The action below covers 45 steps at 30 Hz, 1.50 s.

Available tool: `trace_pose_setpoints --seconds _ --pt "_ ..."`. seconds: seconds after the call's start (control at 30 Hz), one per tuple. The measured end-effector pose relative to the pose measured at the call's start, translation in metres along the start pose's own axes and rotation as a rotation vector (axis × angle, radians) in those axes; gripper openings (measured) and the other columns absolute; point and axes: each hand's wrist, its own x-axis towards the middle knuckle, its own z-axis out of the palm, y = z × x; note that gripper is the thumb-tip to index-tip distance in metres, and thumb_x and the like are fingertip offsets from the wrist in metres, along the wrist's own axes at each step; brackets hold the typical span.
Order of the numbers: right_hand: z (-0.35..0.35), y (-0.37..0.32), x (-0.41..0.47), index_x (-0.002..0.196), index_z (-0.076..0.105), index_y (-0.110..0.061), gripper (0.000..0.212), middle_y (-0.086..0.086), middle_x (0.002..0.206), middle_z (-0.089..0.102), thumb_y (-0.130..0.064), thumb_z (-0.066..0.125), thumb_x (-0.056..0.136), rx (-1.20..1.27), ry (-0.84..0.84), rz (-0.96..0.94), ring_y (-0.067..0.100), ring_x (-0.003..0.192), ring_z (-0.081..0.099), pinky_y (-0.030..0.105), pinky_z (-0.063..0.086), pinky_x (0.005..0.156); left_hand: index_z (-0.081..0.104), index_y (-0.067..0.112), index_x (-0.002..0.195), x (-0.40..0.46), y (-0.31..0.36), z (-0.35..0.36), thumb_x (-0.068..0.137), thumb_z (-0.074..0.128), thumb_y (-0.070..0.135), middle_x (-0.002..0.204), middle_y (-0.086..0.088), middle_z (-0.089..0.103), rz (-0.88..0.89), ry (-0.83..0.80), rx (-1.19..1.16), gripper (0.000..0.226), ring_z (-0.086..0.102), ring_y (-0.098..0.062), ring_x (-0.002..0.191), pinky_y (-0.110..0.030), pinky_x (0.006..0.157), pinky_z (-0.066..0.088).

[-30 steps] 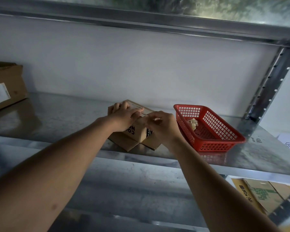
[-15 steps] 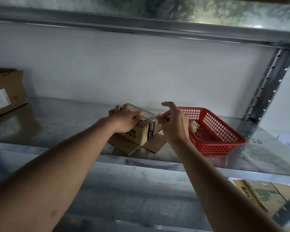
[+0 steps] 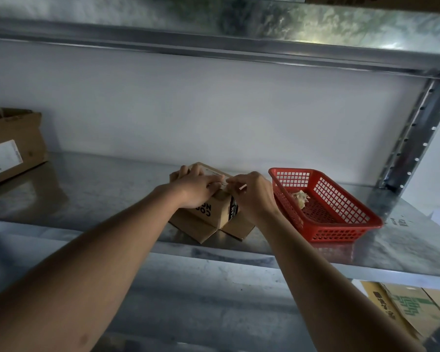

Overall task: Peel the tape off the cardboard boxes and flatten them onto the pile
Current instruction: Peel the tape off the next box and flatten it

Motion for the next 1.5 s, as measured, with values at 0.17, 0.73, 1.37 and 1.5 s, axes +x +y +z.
trace_pose_setpoints --seconds 0.17,0.73,1.37,1.5 --pt "-0.001 0.004 0.003 0.105 0.08 -0.018 0.016 0.008 0.108 0.067 -0.017 0.065 0.099 -0.103 -0.04 -0.094 0.025 0.094 0.065 0.038 0.054 0.081 0.029 0.07 0.146 0.0 0.0 -0.003 0.104 0.016 0.068 0.15 0.003 0.032 0.008 -0.019 0.007 0.045 0.02 -0.028 0.139 -0.048 0.115 0.017" --pt "0.009 0.009 0.0 0.086 0.075 -0.012 0.014 0.009 0.085 0.076 -0.014 0.068 0.098 0.597 0.01 0.369 0.023 0.081 0.074 0.047 0.063 0.086 0.028 0.069 0.148 0.008 0.0 -0.002 0.105 0.017 0.067 0.158 0.004 0.027 0.046 -0.017 -0.009 0.045 0.017 -0.027 0.144 -0.046 0.117 0.015" --pt "0.005 0.005 0.009 0.094 0.079 -0.01 0.011 0.007 0.093 0.075 -0.012 0.068 0.096 -0.1 0.094 0.108 0.023 0.086 0.069 0.038 0.058 0.076 0.022 0.075 0.143 0.025 -0.006 -0.001 0.103 0.013 0.069 0.156 0.005 0.028 0.067 -0.046 0.02 0.042 0.018 -0.027 0.144 -0.045 0.115 0.014" --pt "0.006 0.0 0.008 0.105 0.072 -0.01 0.01 0.009 0.1 0.072 -0.016 0.066 0.1 -0.109 0.064 0.102 0.026 0.088 0.068 0.04 0.058 0.077 0.022 0.073 0.145 0.023 -0.004 0.0 0.104 0.01 0.067 0.155 0.003 0.028 0.061 -0.044 0.023 0.044 0.018 -0.028 0.144 -0.046 0.115 0.015"
